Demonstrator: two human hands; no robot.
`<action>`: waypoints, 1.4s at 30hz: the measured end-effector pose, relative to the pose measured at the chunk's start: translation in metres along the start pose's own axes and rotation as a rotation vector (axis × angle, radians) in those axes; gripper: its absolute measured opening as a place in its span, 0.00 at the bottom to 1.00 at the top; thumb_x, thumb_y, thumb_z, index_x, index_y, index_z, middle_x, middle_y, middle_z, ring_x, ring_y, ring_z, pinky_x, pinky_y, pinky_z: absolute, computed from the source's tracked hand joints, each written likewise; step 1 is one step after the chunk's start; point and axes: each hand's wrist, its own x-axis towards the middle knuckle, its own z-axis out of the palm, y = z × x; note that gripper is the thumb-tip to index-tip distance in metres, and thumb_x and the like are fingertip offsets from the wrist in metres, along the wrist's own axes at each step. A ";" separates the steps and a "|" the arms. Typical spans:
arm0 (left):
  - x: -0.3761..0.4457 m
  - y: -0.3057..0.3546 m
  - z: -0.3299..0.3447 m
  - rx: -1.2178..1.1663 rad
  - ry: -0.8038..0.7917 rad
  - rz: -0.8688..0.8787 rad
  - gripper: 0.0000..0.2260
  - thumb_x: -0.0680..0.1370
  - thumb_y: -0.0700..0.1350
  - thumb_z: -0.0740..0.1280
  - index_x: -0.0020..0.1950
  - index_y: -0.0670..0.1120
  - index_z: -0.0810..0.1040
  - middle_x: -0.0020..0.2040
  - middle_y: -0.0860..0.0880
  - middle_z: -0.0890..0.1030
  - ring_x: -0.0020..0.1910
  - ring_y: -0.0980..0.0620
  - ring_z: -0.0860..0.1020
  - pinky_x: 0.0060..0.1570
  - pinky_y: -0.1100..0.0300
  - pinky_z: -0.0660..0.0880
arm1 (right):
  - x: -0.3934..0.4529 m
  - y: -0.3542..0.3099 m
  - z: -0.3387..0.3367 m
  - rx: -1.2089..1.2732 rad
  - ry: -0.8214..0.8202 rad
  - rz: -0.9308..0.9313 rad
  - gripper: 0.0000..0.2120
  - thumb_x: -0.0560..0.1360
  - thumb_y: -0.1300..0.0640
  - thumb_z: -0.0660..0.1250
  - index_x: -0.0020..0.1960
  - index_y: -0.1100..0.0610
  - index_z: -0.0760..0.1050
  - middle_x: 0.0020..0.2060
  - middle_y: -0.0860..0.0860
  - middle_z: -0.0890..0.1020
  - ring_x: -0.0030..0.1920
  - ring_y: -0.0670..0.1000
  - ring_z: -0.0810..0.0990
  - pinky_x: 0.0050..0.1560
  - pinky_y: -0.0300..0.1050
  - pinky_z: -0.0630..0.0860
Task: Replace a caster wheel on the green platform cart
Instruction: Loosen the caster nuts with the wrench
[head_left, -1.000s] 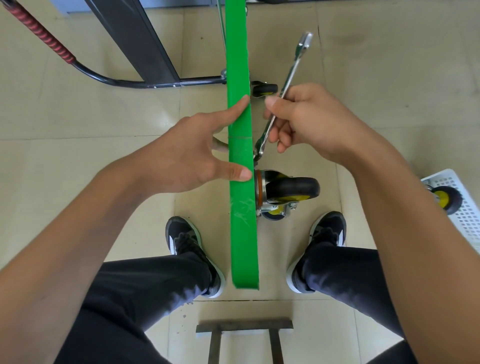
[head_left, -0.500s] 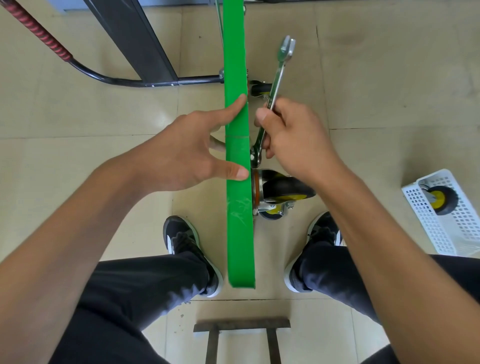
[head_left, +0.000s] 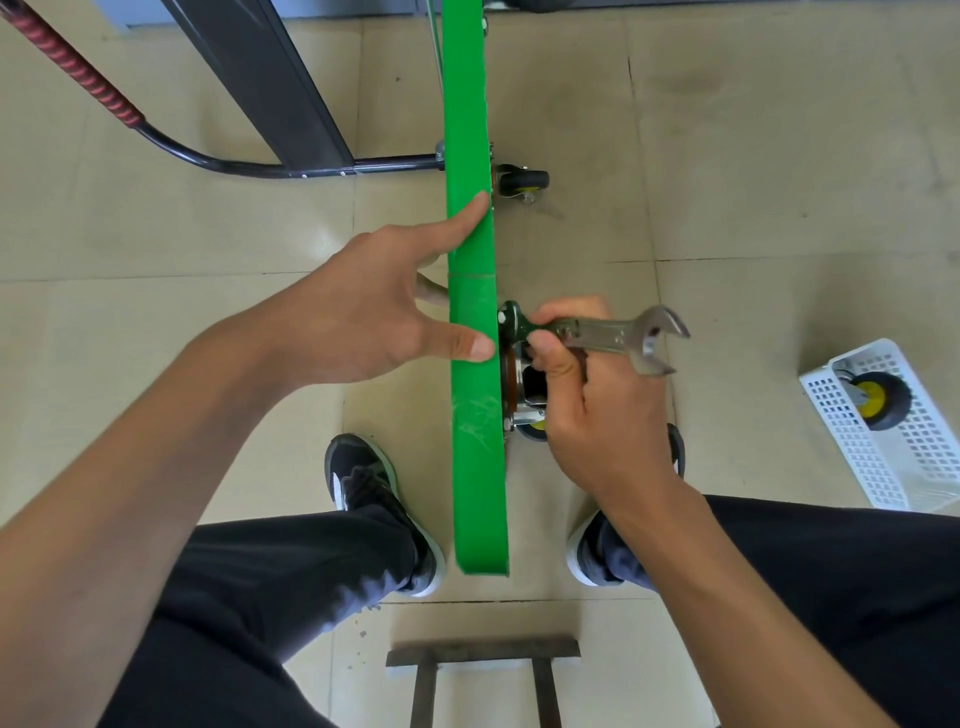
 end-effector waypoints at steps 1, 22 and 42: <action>0.000 0.000 0.000 -0.001 -0.002 0.004 0.52 0.61 0.56 0.76 0.80 0.61 0.54 0.75 0.62 0.67 0.62 0.55 0.77 0.63 0.55 0.77 | -0.001 0.000 -0.001 -0.001 0.007 -0.010 0.05 0.82 0.60 0.60 0.53 0.59 0.74 0.44 0.53 0.82 0.36 0.53 0.79 0.38 0.43 0.74; 0.001 -0.003 -0.001 -0.005 -0.013 0.011 0.51 0.62 0.56 0.76 0.80 0.61 0.53 0.74 0.61 0.68 0.62 0.54 0.78 0.64 0.54 0.76 | 0.109 0.010 -0.024 0.224 -0.560 0.603 0.11 0.84 0.56 0.61 0.50 0.62 0.77 0.33 0.56 0.82 0.31 0.53 0.81 0.48 0.59 0.84; 0.001 0.000 0.000 0.008 -0.005 0.015 0.51 0.62 0.54 0.77 0.80 0.60 0.54 0.75 0.62 0.67 0.62 0.55 0.77 0.63 0.55 0.76 | 0.071 0.002 -0.008 0.081 -0.297 0.312 0.07 0.81 0.55 0.64 0.48 0.57 0.76 0.33 0.52 0.81 0.33 0.52 0.82 0.39 0.53 0.80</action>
